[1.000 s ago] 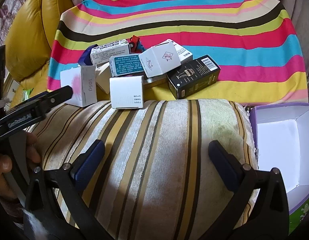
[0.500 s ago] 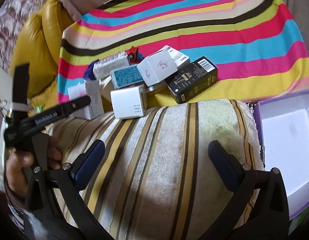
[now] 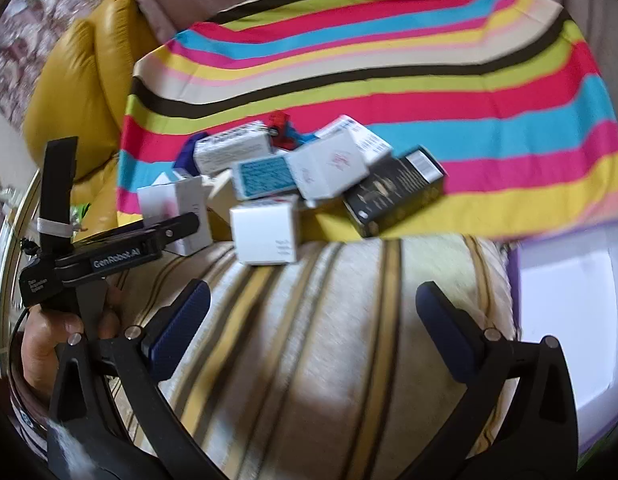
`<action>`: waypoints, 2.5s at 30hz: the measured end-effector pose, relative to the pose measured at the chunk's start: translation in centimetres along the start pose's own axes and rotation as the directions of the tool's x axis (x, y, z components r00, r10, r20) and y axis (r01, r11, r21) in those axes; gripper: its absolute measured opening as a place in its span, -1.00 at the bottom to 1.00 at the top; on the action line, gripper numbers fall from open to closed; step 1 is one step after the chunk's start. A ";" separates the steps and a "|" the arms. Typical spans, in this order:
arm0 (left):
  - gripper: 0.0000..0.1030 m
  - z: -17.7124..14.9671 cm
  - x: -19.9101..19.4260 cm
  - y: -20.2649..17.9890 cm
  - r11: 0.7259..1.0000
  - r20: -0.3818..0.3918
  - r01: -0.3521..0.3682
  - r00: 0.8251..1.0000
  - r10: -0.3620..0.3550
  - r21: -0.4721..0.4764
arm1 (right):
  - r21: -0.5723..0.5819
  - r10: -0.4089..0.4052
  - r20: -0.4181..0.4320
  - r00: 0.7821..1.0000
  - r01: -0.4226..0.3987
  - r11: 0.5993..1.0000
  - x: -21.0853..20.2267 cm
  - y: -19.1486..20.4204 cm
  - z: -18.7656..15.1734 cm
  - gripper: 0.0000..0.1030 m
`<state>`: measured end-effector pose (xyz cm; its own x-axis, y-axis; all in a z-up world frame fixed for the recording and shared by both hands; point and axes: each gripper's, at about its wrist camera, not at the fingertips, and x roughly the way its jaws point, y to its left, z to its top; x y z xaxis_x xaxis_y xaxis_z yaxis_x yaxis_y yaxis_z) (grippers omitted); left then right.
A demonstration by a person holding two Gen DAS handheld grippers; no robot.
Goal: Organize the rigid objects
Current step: 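Grasp the large white box with pink flower print using the left gripper, then grasp the small white cube box with the right gripper while the left holds its box, then lower both held boxes into the purple-rimmed box and open both grippers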
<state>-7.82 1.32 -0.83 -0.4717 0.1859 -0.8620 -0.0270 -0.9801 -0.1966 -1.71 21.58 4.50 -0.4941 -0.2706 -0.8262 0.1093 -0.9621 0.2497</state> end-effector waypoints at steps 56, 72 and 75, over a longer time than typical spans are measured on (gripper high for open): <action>0.77 -0.5 -2.2 2.0 0.997 0.118 0.059 0.992 -0.052 -0.056 | -0.412 0.075 -0.062 0.995 -0.094 0.906 6.8 -0.9 8.1 -0.04; 0.77 -0.8 -5.1 -1.7 0.998 0.201 0.020 0.979 -0.030 0.055 | -0.176 0.046 0.138 0.989 -0.021 0.984 0.2 -5.4 3.9 -0.04; 0.77 -1.0 -5.5 -3.0 0.997 0.208 0.026 0.977 -0.041 0.077 | -0.149 0.015 0.145 0.989 0.007 0.989 -0.7 -6.9 2.9 -0.04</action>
<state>-4.19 3.32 4.05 -0.6433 0.2078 -0.7369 -0.1070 -0.9774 -0.1823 -4.58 28.51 4.84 -0.6120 -0.2770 -0.7408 0.2331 -0.9582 0.1657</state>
